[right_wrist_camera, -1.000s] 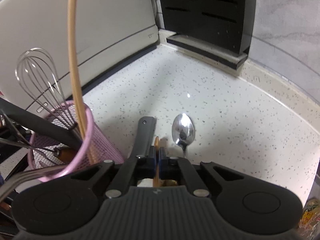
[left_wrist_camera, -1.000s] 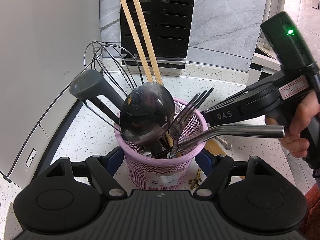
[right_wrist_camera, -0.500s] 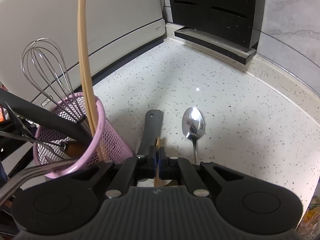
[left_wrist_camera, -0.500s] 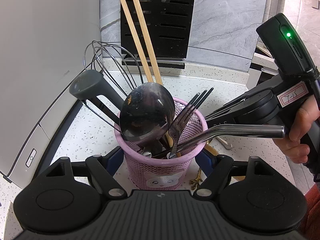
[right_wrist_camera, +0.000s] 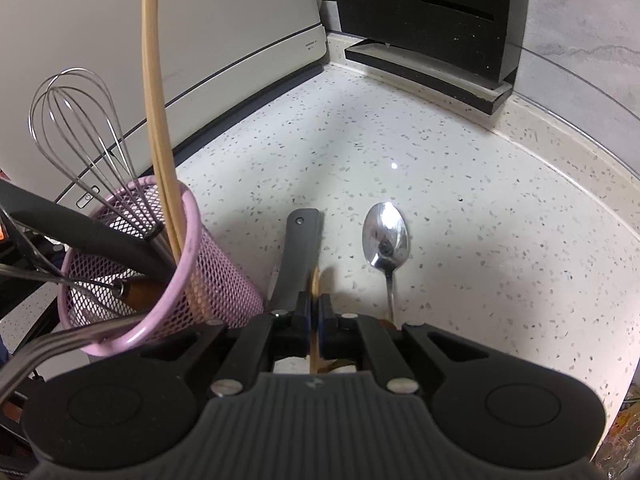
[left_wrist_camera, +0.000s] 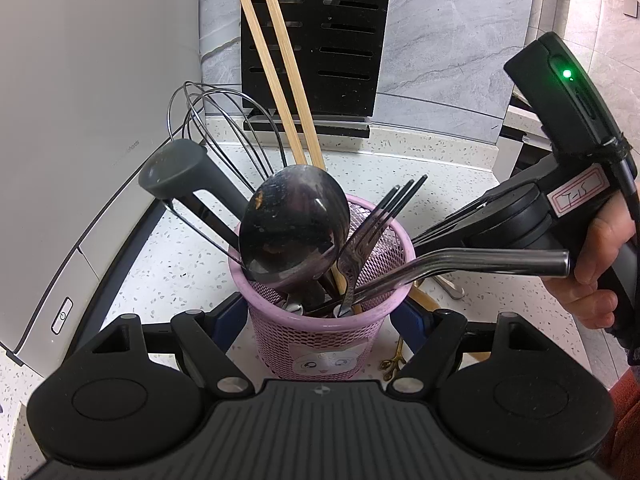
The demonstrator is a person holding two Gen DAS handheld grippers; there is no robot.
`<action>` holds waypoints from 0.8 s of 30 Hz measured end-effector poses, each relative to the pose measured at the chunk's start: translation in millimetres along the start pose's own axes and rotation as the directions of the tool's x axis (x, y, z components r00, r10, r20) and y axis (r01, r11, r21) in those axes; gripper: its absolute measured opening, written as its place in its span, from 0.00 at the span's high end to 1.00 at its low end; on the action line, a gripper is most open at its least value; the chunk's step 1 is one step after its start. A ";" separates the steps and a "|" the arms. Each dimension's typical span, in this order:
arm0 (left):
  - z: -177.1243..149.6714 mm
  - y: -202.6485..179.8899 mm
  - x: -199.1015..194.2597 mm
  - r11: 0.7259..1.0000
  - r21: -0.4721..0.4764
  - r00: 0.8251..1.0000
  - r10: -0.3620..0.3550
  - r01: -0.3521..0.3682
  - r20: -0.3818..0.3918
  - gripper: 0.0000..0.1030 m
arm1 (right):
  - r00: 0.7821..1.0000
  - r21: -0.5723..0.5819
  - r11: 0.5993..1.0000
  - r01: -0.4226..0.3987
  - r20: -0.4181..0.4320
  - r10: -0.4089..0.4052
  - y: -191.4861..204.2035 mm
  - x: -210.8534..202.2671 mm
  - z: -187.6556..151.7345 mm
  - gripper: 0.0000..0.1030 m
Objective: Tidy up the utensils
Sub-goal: 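Move the right gripper to the wooden spatula and grasp its handle, then lift the wooden spatula with the right gripper over the pink cup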
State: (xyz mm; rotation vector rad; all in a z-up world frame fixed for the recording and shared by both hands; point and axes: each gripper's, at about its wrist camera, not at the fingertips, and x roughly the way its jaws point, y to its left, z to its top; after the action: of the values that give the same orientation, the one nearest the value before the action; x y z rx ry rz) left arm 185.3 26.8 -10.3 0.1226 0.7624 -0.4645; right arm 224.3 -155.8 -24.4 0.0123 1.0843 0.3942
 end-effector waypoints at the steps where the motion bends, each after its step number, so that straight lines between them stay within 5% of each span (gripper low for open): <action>1: -0.2 -0.1 0.1 1.000 -0.001 1.000 0.001 -0.001 0.000 0.12 | 1.000 0.002 1.000 -0.002 0.003 0.002 0.1 -1.1 0.2 1.00; 15: 0.3 -0.5 0.0 1.000 0.000 1.000 0.001 -0.001 0.000 0.12 | 0.978 -0.028 1.000 -0.011 0.208 0.016 6.3 -73.1 4.1 1.00; 24: 0.2 -0.7 -0.1 1.000 0.000 1.000 0.002 -0.002 -0.001 0.12 | 0.916 -0.028 0.999 0.019 0.402 -0.006 11.4 -128.4 2.9 1.00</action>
State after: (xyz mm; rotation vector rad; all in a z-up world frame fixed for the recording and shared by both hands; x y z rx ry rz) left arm 185.0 26.1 -10.1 0.1231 0.7630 -0.4626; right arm 171.3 -185.5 89.4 0.0564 0.6694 0.3769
